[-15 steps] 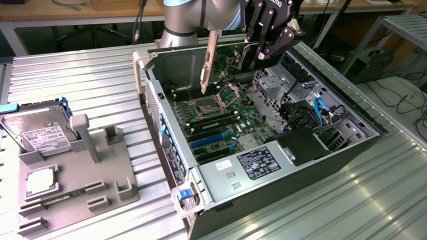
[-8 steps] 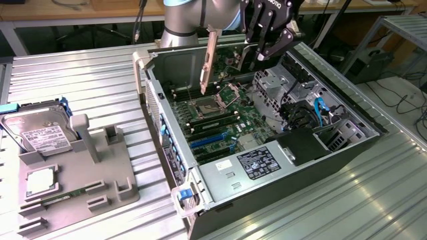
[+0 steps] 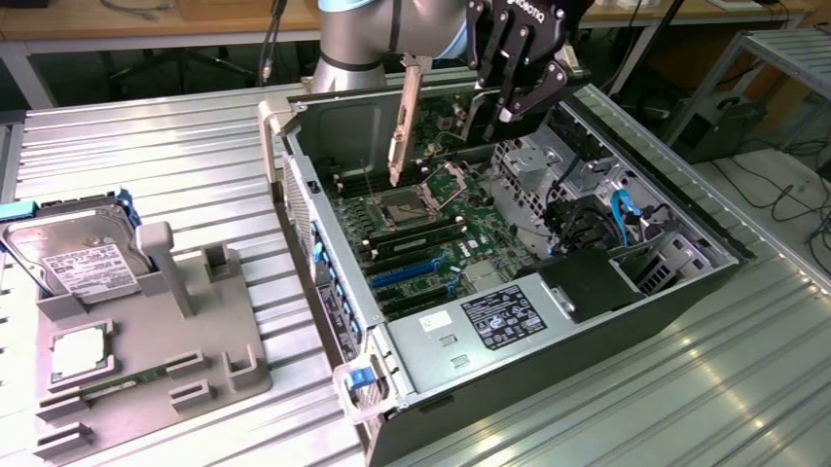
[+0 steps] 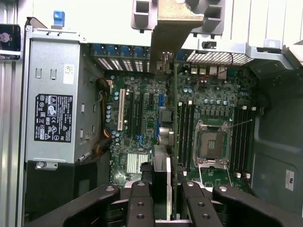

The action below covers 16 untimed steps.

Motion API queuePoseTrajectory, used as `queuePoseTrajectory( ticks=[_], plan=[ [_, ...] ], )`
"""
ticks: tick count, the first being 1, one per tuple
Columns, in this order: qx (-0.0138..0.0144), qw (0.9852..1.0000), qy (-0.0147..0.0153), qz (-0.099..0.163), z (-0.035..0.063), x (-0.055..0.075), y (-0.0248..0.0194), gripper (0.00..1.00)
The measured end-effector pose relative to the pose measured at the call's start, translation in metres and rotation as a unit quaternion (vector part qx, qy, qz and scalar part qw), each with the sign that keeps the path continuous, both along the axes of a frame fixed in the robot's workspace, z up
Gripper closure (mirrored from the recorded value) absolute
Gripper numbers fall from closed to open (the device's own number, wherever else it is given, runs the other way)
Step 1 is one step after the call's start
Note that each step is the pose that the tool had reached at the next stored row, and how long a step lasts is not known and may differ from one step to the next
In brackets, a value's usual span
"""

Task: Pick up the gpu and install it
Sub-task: 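Insert the gpu into the slot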

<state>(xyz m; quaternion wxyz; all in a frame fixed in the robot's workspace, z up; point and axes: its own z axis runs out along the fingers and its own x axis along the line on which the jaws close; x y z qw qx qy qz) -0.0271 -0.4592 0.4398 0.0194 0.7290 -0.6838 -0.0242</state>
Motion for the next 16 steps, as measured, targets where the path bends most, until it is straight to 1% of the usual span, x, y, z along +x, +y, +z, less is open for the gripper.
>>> queuePoseTrajectory(
  ticks=[4,7,9,10,12,16],
  plan=[
    [-0.0001,1.0,0.0,-0.002,-0.002,0.0,0.0005,0.73],
    [-0.0003,1.0,0.0,-0.003,-0.0028,0.0,0.0041,0.73],
    [-0.0003,1.0,0.0,-0.004,-0.0033,0.0,0.0077,0.73],
    [-0.0004,1.0,0.0,-0.004,-0.0035,0.0,0.0087,0.73],
    [-0.0003,1.0,0.0,-0.004,-0.004,0.0,0.01,0.73],
    [-0.0004,1.0,0.0,-0.004,-0.0051,0.0,0.0114,0.73]
  ],
)
